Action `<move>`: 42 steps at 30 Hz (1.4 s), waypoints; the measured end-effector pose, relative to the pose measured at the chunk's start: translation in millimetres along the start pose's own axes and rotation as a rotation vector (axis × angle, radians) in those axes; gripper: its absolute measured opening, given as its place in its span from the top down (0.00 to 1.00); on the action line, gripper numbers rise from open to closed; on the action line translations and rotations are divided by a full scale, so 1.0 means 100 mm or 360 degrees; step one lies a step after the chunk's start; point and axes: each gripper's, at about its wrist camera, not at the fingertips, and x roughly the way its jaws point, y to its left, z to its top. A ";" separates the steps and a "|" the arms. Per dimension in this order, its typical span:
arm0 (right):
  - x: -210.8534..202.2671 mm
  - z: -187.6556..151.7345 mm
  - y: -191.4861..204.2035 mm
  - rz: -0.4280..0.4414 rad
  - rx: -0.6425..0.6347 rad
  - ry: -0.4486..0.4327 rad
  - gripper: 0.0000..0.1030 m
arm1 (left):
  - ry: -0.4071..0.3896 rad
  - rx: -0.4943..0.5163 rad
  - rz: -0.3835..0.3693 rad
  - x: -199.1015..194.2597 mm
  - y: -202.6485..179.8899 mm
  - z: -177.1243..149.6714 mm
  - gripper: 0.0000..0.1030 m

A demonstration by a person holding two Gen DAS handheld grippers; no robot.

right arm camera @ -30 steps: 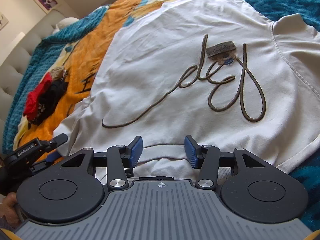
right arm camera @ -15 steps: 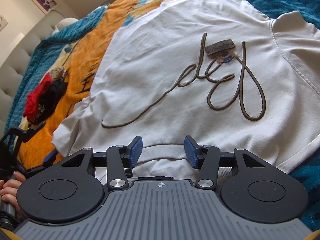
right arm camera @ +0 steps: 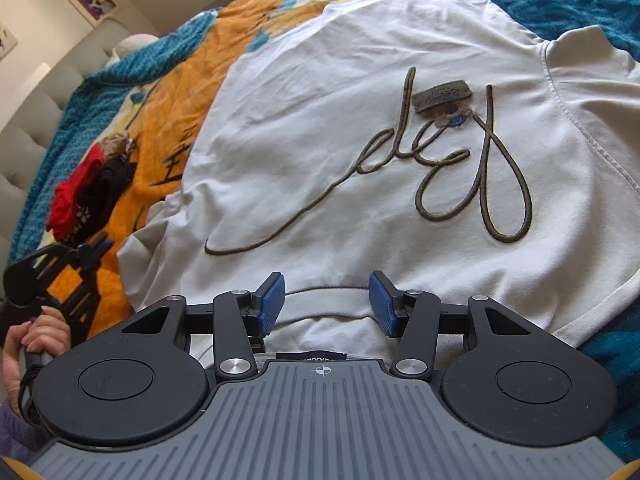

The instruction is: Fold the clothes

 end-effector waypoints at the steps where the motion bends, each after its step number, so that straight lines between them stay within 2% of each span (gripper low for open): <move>1: 0.00 0.00 -0.01 0.0003 0.0003 -0.0001 0.48 | 0.0010 0.0069 0.0046 -0.07 -0.06 0.05 1.00; 2: 0.00 0.00 -0.02 0.0007 0.0008 0.0000 0.48 | 0.0056 0.0105 0.0100 -0.12 -0.11 0.09 0.91; 4: 0.00 0.00 -0.03 0.0013 0.0019 0.0001 0.48 | 0.0275 0.0056 0.0221 -0.08 -0.09 0.11 0.74; 6: 0.02 0.00 -0.02 0.0010 0.0022 0.0001 0.48 | 0.0446 0.0005 0.0293 0.08 0.00 0.04 0.74; 9: 0.03 0.00 0.00 0.0004 0.0016 0.0002 0.48 | 0.0539 0.0089 0.0406 0.30 0.08 -0.05 0.70; 13: 0.00 0.01 -0.01 0.0016 0.0006 0.0008 0.48 | 0.0603 0.0170 0.0440 0.51 0.08 -0.11 0.70; 15: -0.01 0.01 -0.04 0.0018 0.0025 0.0005 0.48 | 0.0632 0.0205 0.0436 0.58 0.06 -0.13 0.75; 17: 0.00 0.01 -0.05 0.0022 0.0042 0.0004 0.48 | 0.0673 0.0226 0.0430 0.63 0.04 -0.15 1.00; 21: -0.01 0.01 -0.04 0.0022 0.0041 0.0003 0.48 | 0.0619 0.0346 0.0445 0.53 -0.15 -0.07 1.00; 24: -0.03 0.02 -0.05 0.0031 0.0052 0.0003 0.48 | 0.0465 0.0556 0.0468 0.34 -0.38 0.13 1.00; 27: -0.04 0.03 -0.06 0.0039 0.0067 0.0000 0.48 | 0.0322 0.0789 0.0568 0.21 -0.53 0.38 1.00; 31: -0.07 0.03 -0.06 0.0063 0.0079 -0.0001 0.48 | 0.0373 0.0928 0.0726 0.22 -0.54 0.52 1.00; 32: -0.08 0.03 -0.06 0.0068 0.0078 -0.0002 0.48 | 0.0381 0.0909 0.0744 0.20 -0.52 0.52 0.90; 33: -0.09 0.03 -0.07 0.0071 0.0079 -0.0005 0.47 | 0.0390 0.0845 0.0718 0.16 -0.47 0.52 0.85; 34: -0.10 0.03 -0.07 0.0075 0.0080 -0.0008 0.47 | 0.0400 0.0768 0.0677 0.11 -0.42 0.52 0.74; 35: -0.10 0.03 -0.08 0.0078 0.0084 -0.0009 0.47 | 0.0425 0.0681 0.0622 0.08 -0.37 0.51 0.70; 37: -0.10 0.03 -0.09 0.0075 0.0090 -0.0005 0.47 | 0.0492 0.0505 0.0508 0.04 -0.25 0.45 0.70; 39: -0.09 0.03 -0.10 0.0071 0.0096 -0.0001 0.47 | 0.0527 0.0405 0.0443 0.04 -0.15 0.37 0.66; 42: -0.09 0.02 -0.09 0.0076 0.0094 0.0002 0.47 | 0.0478 0.0384 0.0498 0.13 -0.06 0.33 0.64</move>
